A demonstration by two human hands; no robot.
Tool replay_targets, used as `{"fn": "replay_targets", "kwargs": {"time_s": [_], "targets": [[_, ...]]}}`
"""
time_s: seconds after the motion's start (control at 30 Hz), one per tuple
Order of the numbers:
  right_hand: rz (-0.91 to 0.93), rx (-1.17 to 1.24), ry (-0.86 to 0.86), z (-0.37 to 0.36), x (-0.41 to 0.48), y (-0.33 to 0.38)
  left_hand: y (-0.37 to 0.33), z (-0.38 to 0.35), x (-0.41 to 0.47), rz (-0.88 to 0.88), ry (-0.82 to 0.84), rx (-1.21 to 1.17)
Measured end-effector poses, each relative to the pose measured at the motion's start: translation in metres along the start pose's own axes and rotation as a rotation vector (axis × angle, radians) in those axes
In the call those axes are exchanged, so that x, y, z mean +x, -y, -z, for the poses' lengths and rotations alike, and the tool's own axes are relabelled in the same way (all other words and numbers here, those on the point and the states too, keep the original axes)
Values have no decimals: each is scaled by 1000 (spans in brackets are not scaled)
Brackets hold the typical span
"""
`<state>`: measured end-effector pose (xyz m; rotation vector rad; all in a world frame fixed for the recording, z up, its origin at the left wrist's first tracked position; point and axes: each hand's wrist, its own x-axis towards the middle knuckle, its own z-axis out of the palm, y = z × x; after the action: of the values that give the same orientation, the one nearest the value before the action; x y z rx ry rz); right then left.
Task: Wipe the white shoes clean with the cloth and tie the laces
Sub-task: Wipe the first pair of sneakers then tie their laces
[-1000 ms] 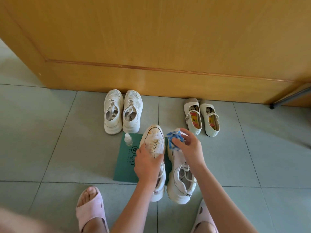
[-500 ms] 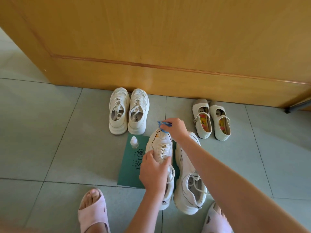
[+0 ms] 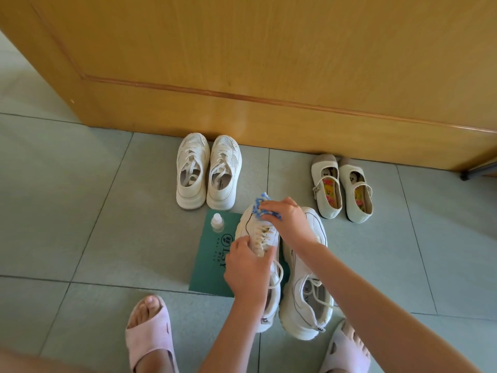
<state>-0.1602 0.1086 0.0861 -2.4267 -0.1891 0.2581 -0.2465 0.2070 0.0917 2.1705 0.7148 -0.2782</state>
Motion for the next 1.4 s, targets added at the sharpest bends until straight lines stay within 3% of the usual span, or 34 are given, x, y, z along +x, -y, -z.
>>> {"fn": "replay_targets", "kwargs": {"time_s": [0.13,0.2,0.3,0.37,0.47,0.57,0.77,0.9,1.03,1.23,1.4], "targets": [[-61,33,60,5,-15,-2,0,0,0,-12,5,16],[-111,182,59,17,-15,3,1,0,0,-12,4,0],[-182,412,-202,35,2,5,2,1,-2,-22,12,-10],[-228,366,-335,34,18,6,1,1,-2,-28,16,2],[-242,280,-185,9,33,15,1,3,0,2,49,-6],[-236,31,4,-15,44,19,4,2,3,37,39,-80],[-88,-14,69,-16,38,23,5,-2,3,36,8,-116],[54,-100,219,-18,28,22,5,-1,4,54,16,-118],[67,-128,134,-17,32,18,4,0,3,57,23,-130],[-64,-134,-116,-19,51,10,4,4,2,48,33,-141],[-138,72,-80,-12,44,10,4,4,2,30,13,-120]]}}
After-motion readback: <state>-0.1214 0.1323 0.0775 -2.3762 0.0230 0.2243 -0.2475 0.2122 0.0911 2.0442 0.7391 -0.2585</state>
